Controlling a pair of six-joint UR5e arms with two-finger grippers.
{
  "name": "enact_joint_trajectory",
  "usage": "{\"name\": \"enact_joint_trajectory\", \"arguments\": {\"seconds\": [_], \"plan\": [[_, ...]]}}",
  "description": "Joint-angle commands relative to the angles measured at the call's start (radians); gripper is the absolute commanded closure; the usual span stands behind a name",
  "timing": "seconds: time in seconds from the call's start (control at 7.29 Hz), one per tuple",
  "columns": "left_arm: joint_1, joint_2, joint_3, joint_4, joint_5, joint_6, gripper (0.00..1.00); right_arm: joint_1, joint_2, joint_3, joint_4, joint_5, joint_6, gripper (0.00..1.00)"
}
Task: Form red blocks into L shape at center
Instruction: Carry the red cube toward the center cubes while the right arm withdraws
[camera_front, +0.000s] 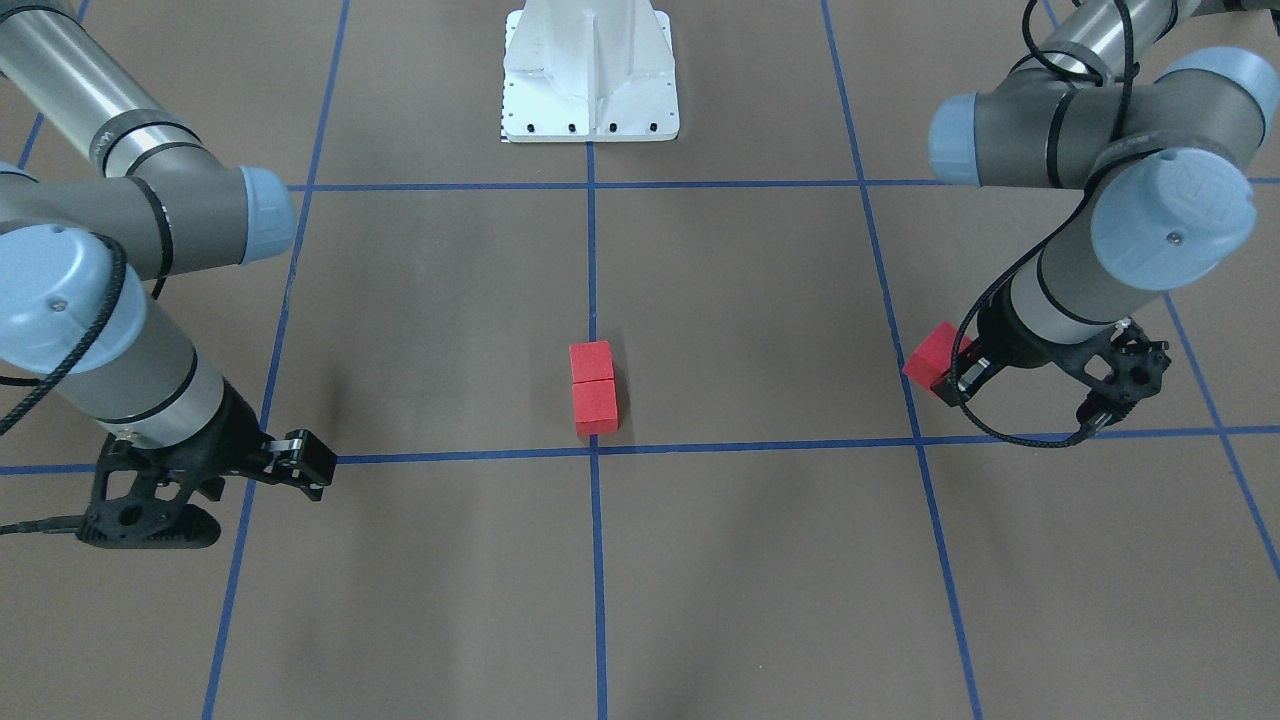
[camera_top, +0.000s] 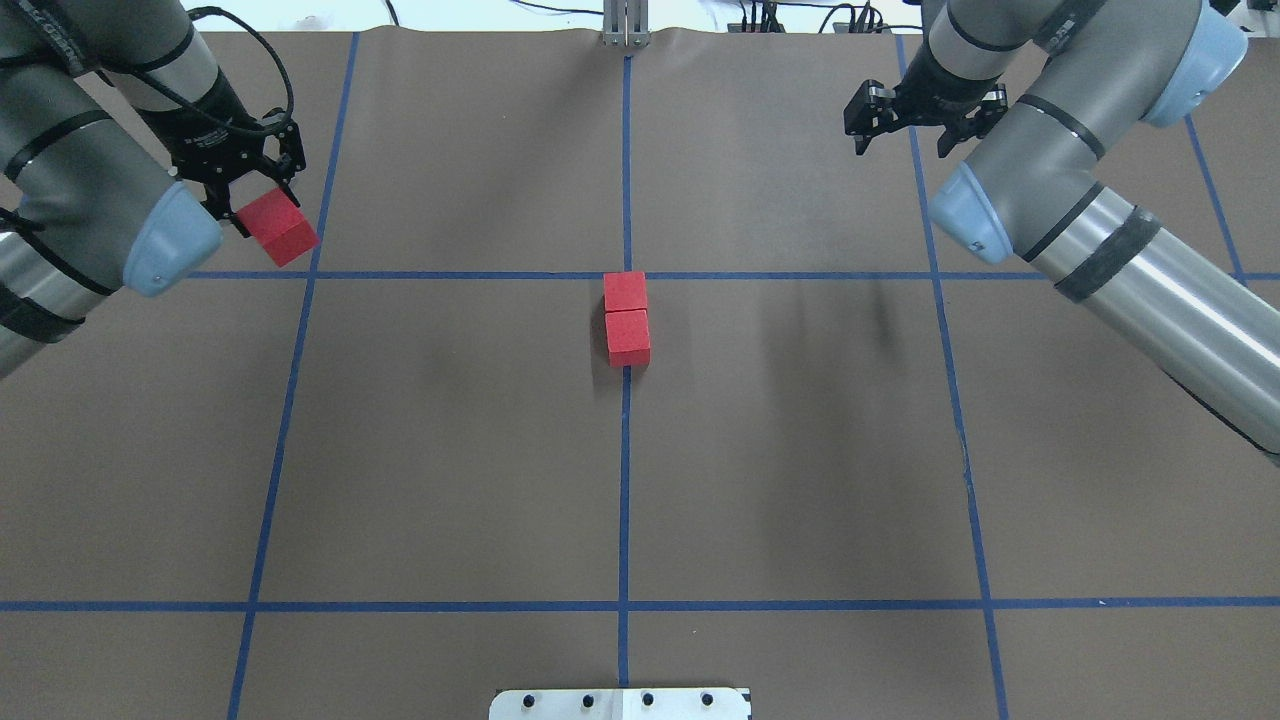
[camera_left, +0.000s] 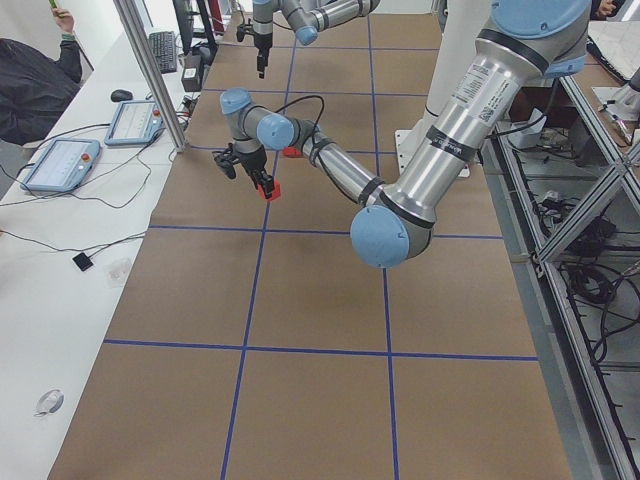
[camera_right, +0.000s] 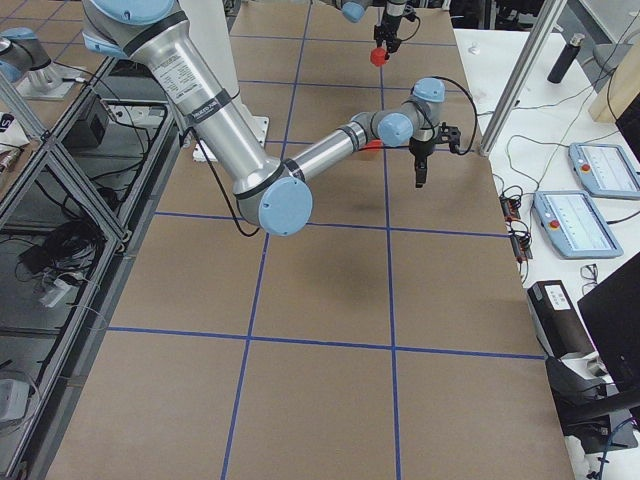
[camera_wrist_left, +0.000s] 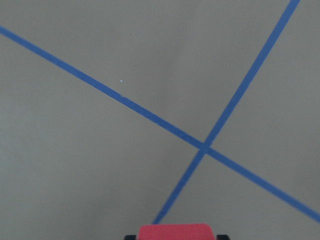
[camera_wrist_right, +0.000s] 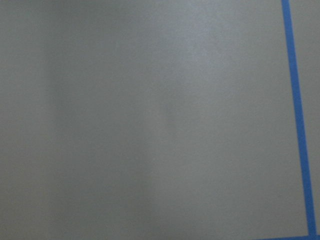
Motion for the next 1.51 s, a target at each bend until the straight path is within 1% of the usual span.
{"name": "enact_joint_trajectory", "arguments": {"seconds": [0.0, 0.14, 0.27, 0.41, 0.55, 0.69, 0.82, 0.96, 1.24, 1.37], "plan": [[0.058, -0.111, 0.191, -0.192, 0.010, -0.456, 1.00, 0.152, -0.090, 0.009, 0.002, 0.157, -0.172, 0.01], [0.065, -0.113, 0.201, -0.245, 0.011, -0.615, 1.00, 0.182, -0.130, 0.011, 0.004, 0.165, -0.269, 0.01], [0.088, -0.117, 0.203, -0.293, 0.034, -0.775, 1.00, 0.197, -0.163, 0.009, 0.014, 0.165, -0.329, 0.01], [0.136, -0.138, 0.204, -0.297, 0.109, -0.899, 1.00, 0.219, -0.172, 0.011, 0.014, 0.168, -0.348, 0.01], [0.186, -0.174, 0.230, -0.298, 0.164, -1.014, 1.00, 0.239, -0.192, 0.013, 0.016, 0.182, -0.350, 0.01], [0.226, -0.242, 0.286, -0.300, 0.206, -1.095, 1.00, 0.245, -0.200, 0.011, 0.030, 0.190, -0.351, 0.01], [0.256, -0.283, 0.322, -0.312, 0.214, -1.167, 1.00, 0.247, -0.200, 0.011, 0.030, 0.190, -0.351, 0.01], [0.289, -0.288, 0.324, -0.324, 0.214, -1.192, 1.00, 0.245, -0.197, 0.011, 0.030, 0.190, -0.337, 0.01], [0.303, -0.288, 0.324, -0.329, 0.209, -1.183, 1.00, 0.245, -0.200, 0.013, 0.030, 0.191, -0.336, 0.01], [0.303, -0.290, 0.328, -0.370, 0.209, -1.181, 1.00, 0.245, -0.200, 0.013, 0.030, 0.191, -0.336, 0.01]]}}
